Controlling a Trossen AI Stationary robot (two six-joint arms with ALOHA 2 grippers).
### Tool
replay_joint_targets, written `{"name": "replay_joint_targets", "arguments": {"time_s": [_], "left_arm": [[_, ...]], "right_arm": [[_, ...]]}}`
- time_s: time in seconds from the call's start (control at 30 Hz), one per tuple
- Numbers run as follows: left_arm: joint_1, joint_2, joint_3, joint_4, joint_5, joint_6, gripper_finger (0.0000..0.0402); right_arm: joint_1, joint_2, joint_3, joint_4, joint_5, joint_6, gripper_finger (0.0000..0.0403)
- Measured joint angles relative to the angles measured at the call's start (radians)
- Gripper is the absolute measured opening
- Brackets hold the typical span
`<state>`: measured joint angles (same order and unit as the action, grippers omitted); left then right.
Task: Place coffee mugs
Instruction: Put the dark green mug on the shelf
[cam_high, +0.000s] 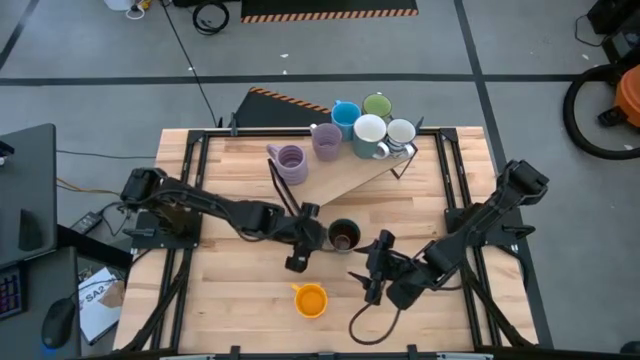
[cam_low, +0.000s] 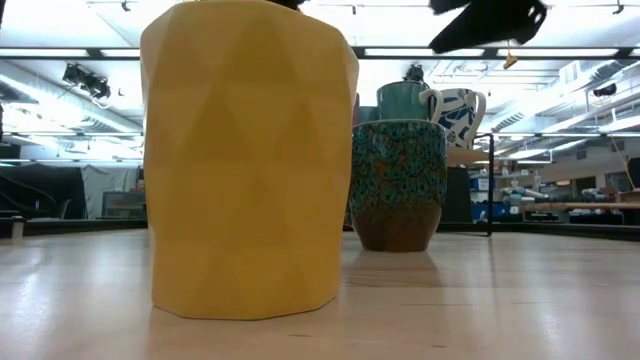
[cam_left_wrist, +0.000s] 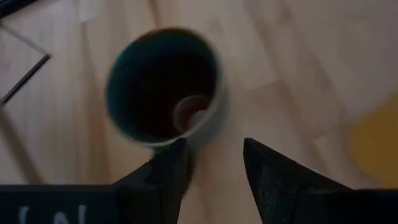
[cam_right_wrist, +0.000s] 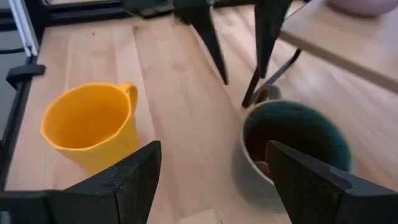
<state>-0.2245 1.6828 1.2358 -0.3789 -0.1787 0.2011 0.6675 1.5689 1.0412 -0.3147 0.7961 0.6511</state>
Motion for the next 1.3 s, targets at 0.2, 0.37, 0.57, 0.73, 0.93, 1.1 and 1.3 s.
{"name": "replay_joint_targets", "arguments": {"time_s": [0.2,0.37,0.57,0.73,0.93,1.1,1.3], "left_arm": [[-0.094,-0.052,0.001,-0.021,0.000,-0.060,0.0167],[-0.189,-0.120,0.001,-0.049,0.002,-0.166,0.0167],[-0.295,-0.161,0.001,-0.051,0.000,-0.288,0.0167],[-0.364,-0.161,0.001,-0.067,-0.008,-0.336,0.0167],[-0.412,-0.161,0.001,-0.067,-0.028,-0.405,0.0167],[-0.445,-0.161,0.001,-0.065,-0.027,-0.453,0.0167],[-0.476,-0.161,0.001,-0.064,-0.028,-0.466,0.0167]], "right_arm": [[-0.045,0.035,0.016,0.010,-0.040,-0.049,0.0295],[-0.101,0.035,0.070,-0.009,-0.104,-0.135,0.0295],[-0.191,0.089,0.131,-0.026,-0.218,-0.227,0.0295],[-0.258,0.160,0.238,-0.124,-0.300,-0.309,0.0295],[-0.331,0.232,0.377,-0.319,-0.399,-0.382,0.0295],[-0.380,0.272,0.429,-0.362,-0.450,-0.461,0.0295],[-0.432,0.279,0.437,-0.361,-0.509,-0.476,0.0295]]}}
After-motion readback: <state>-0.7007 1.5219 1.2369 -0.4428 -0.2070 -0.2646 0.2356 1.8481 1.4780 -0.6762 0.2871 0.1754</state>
